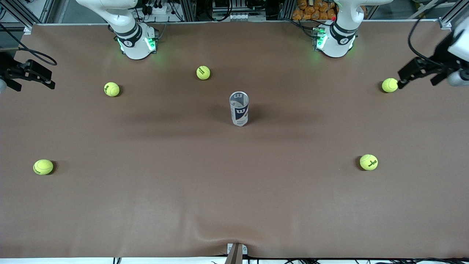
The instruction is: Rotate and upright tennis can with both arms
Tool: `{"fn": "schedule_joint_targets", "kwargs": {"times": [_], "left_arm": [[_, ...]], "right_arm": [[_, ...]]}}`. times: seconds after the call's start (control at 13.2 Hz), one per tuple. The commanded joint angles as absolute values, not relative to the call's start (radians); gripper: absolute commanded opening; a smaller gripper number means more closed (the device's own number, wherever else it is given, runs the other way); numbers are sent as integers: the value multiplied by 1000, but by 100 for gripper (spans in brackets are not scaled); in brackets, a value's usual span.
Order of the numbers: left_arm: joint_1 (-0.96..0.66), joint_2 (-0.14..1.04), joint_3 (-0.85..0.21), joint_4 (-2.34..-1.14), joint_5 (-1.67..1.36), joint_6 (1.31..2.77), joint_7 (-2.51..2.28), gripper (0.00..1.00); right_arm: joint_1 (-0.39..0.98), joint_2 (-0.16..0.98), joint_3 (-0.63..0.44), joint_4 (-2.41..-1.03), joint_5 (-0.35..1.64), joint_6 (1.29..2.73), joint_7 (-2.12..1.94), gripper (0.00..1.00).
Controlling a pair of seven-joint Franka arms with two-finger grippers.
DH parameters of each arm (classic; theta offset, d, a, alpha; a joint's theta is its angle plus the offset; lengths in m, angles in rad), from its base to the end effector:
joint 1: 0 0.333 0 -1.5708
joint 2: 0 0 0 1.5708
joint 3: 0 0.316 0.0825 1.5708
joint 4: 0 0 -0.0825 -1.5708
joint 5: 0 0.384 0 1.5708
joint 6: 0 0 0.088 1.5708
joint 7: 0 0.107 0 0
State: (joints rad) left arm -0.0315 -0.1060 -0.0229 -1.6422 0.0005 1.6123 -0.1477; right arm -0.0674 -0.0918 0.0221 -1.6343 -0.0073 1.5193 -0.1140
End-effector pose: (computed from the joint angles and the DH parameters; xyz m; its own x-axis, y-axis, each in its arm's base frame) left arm 0.5246 -0.0292 0.6517 0.9928 0.0932 0.0756 0.0929 -0.9956 0.0083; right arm 0.5197 -0.0238 0.6395 0.9974 0.0681 -0.0241 0.0683 -0.9976 0.0066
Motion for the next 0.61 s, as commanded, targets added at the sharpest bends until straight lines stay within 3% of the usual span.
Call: {"fn": "schedule_joint_targets", "kwargs": {"times": [0.0,0.53], "left_arm": [[-38,-57,-18,-1572,61,1612,-129,100],[-40,-40,-31,-1563,94,1612,-127,100]], "right_arm": [[-61,-115,20,-1651,-11,1520,-124,100],[-61,-115,21,-1651,-9,1523,-124,100]]}}
